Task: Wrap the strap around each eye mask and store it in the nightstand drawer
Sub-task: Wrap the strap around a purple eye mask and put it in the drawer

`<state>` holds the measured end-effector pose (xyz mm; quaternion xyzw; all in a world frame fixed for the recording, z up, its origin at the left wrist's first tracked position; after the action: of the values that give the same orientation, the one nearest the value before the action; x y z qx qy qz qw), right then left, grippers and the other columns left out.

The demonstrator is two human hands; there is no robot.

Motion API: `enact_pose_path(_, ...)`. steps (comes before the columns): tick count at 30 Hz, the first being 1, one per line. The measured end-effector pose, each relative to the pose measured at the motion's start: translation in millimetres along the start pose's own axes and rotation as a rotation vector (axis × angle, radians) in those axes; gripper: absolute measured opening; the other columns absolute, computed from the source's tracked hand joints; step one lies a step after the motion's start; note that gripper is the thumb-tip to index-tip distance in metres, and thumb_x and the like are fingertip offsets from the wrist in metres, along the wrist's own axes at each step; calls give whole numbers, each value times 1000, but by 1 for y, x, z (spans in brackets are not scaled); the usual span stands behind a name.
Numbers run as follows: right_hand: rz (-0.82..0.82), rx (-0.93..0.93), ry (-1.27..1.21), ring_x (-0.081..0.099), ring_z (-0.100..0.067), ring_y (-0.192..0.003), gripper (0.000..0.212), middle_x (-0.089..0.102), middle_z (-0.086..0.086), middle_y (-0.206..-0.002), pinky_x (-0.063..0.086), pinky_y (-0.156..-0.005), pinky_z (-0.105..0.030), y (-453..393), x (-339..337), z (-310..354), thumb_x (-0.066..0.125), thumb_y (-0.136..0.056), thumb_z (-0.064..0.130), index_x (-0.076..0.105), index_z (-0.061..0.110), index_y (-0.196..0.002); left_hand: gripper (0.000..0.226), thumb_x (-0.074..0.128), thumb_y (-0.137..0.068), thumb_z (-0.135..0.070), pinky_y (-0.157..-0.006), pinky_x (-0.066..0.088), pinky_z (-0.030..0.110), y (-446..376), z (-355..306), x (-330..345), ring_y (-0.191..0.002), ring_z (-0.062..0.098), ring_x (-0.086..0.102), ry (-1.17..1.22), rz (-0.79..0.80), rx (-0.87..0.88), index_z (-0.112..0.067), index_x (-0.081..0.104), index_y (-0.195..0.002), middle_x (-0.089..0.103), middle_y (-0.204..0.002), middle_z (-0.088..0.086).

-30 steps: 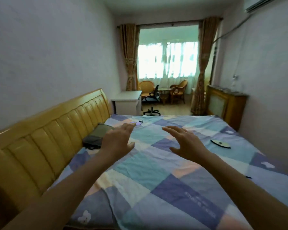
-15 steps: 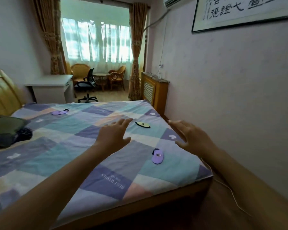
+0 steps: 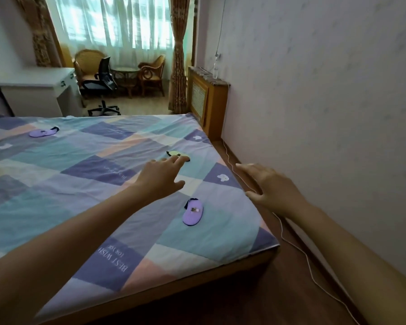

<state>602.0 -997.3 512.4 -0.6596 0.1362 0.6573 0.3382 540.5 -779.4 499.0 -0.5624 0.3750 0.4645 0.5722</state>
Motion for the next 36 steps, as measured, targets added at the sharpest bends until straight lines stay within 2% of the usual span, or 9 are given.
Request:
enact_pose_path(6,41,-68,1,51,-18,-122,71,47,6,-143,43,-93,-31,-51,42,-88,65,-84,32,29,32,-145,64,52,-89,-46,-79,46,33,-85,-25,63,-112,21,57,-18,69,-32,-28,26,-145,49,-139,-3)
enact_pose_path(11,181,-187,-39,44,-20,-132,72,44,3,-147,44,-101,-39,-103,114,-157,63,-84,31,28,32,-147,63,53,-89,-46,-84,44,34,-133,-43,137,-118,22,54,-25,172,-153,-28,28,-144,48,-140,-3)
enact_pose_path(15,293,-306,-36,47,-24,-128,68,46,0,-145,45,-96,-38,-143,171,-194,63,-86,29,31,28,-146,59,53,-89,-45,-72,44,32,-148,-51,201,-115,24,56,56,266,-325,-27,33,-142,49,-138,-1)
enact_pose_path(20,464,-459,-69,49,-23,-124,64,54,0,-136,41,-94,-34,-184,248,-210,62,-86,28,35,27,-144,60,53,-90,-43,-81,43,32,-144,-47,270,-117,24,55,99,393,-487,-25,32,-143,46,-143,-2)
enact_pose_path(23,549,-506,-101,49,-24,-124,63,55,1,-135,42,-95,-36,-212,295,-209,62,-86,28,35,27,-143,60,53,-90,-42,-79,44,32,-146,-30,306,-115,25,56,106,427,-563,-24,33,-143,49,-140,0)
enact_pose_path(31,670,-536,-243,49,-21,-119,61,59,6,-128,41,-91,-33,-279,420,-191,60,-87,25,36,27,-143,58,51,-90,-45,-83,44,34,-176,13,422,-117,25,55,208,479,-745,-25,33,-142,53,-136,-1)
enact_pose_path(36,734,-528,-309,51,-20,-117,59,60,7,-125,41,-88,-32,-301,512,-191,60,-86,25,38,28,-140,52,52,-88,-48,-79,46,35,-182,31,508,-108,26,58,306,471,-861,-25,42,-134,60,-125,-2)
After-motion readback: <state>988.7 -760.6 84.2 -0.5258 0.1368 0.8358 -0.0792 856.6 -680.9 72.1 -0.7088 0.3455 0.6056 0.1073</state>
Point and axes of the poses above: each hand's wrist, its own y-axis away from the middle knuckle, its own x-axis out of the palm, z = x × y, the point moved 8 cm from there along -y, towards the middle knuckle
